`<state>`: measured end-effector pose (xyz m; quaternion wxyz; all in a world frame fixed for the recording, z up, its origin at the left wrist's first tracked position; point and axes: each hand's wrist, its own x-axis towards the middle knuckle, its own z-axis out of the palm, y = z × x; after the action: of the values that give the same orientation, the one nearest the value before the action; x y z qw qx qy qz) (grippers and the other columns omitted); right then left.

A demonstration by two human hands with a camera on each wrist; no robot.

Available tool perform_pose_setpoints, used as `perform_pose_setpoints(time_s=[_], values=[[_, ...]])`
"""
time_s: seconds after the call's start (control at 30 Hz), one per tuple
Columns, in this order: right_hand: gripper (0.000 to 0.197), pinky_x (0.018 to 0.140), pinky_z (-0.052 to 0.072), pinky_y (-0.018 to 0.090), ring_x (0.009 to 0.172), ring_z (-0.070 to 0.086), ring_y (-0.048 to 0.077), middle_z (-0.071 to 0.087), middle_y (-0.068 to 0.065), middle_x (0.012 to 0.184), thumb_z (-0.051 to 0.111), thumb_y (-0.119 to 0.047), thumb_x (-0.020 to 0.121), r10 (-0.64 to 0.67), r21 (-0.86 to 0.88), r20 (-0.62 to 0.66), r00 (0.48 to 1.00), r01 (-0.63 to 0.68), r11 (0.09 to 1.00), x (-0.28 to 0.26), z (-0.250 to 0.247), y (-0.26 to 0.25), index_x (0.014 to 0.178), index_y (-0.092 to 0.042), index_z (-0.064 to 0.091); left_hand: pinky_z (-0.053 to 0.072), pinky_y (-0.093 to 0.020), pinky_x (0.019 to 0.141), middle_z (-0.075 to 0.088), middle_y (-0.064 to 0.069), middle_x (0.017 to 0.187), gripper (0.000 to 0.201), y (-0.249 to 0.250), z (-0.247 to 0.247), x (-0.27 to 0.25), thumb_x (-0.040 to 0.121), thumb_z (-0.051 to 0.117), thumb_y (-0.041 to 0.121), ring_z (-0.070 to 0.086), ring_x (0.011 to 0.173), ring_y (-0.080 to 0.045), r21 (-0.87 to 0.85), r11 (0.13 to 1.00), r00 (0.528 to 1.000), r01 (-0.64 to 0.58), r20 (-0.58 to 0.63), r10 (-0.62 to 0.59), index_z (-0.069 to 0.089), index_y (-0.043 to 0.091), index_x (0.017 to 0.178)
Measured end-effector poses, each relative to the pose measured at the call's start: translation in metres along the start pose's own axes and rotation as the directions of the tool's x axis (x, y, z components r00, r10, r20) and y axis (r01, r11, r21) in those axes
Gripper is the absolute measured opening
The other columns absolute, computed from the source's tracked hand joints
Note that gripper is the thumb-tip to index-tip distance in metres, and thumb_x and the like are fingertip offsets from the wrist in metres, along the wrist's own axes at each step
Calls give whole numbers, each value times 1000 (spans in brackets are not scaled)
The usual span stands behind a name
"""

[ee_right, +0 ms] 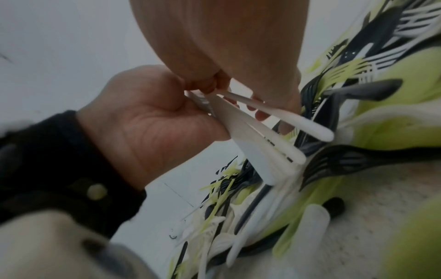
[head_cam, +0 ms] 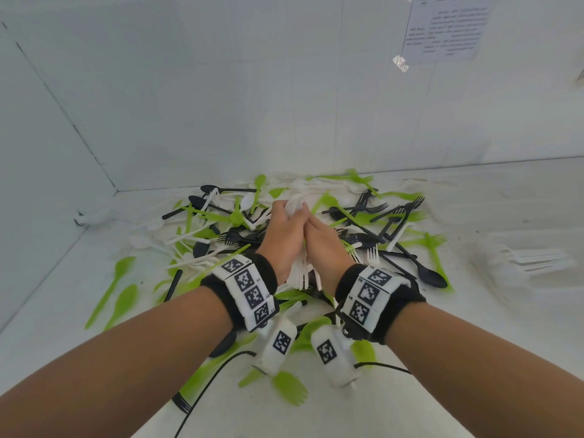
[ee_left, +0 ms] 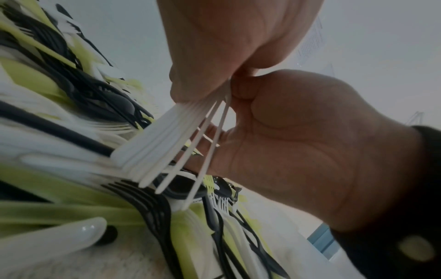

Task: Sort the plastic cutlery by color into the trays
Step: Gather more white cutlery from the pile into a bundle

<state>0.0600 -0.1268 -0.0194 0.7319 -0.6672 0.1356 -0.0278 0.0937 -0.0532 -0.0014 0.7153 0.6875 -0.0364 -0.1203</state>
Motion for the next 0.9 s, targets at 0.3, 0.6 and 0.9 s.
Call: perform_pose_setpoints(time_s=[0.3,0.6,0.9], values=[[49,110,43,56,118,63,21,69,8,125,40,-52,98,-22,-108,169,985,40,993,-10,-5,8,121,-16,66,43,-31,64,51,-5,86,14,20,-7,8,98,45,9,48,72,-17,-248,969,992,-3,-123,-28,51,10,110],[30,83,47,29,87,61,7,68,-10,96,53,-44,103,-285,-726,233,930,361,586,-5,-89,-28,119,-26,72,55,-31,91,66,-1,118,26,31,-25,0,97,59,4,64,106,-20,194,967,984,-163,97,147,67,16,118],[32,91,48,41,109,57,26,60,4,117,60,-29,100,-374,-868,340,863,441,229,-22,-163,-53,131,-27,65,47,-28,76,64,4,107,28,19,23,-25,90,64,8,59,90,-13,661,545,854,-515,345,388,58,23,113]])
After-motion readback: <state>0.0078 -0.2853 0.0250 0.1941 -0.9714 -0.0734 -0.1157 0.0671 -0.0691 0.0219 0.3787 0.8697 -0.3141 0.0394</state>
